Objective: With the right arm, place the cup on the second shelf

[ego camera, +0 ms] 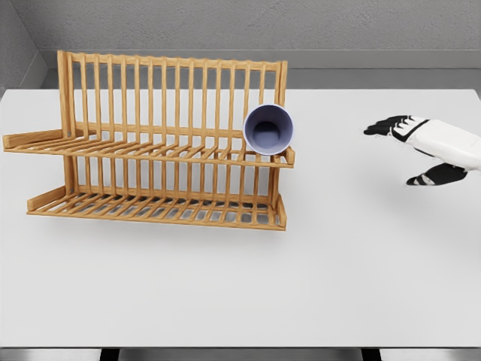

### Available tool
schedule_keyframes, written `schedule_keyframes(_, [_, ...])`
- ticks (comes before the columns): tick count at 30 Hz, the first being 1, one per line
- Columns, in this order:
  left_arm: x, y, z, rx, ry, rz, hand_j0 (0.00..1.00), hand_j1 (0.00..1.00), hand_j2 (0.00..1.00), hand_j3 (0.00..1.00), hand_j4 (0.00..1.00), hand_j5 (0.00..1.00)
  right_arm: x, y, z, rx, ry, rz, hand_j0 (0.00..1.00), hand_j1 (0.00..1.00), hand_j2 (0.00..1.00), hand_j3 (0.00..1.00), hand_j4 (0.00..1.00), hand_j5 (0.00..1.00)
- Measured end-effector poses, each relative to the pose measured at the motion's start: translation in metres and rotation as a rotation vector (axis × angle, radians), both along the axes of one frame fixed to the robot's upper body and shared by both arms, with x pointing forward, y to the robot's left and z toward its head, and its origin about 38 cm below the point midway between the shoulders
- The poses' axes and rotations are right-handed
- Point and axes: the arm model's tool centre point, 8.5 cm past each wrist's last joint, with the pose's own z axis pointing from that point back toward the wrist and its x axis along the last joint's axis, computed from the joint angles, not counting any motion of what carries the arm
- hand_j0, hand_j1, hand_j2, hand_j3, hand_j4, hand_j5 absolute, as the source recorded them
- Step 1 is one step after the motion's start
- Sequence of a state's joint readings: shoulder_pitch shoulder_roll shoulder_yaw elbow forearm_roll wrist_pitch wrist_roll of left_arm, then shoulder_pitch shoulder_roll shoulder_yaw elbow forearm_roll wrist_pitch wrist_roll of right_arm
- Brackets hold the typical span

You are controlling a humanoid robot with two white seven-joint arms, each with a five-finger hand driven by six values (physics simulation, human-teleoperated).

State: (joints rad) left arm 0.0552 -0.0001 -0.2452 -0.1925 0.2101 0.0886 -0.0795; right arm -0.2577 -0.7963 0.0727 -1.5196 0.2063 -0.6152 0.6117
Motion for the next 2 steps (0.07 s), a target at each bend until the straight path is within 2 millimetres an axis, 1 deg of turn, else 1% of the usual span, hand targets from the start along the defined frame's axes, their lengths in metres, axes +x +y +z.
schedule_keyframes(2, [-0.0001, 0.0, 0.0, 0.0, 0.0, 0.0, 1.0, 1.0, 1.0, 1.0, 1.0, 1.0, 0.0, -0.0055, 0.0008, 0.021, -0.009, -0.024, 1.0, 1.0, 1.0, 1.0, 1.0, 1.0])
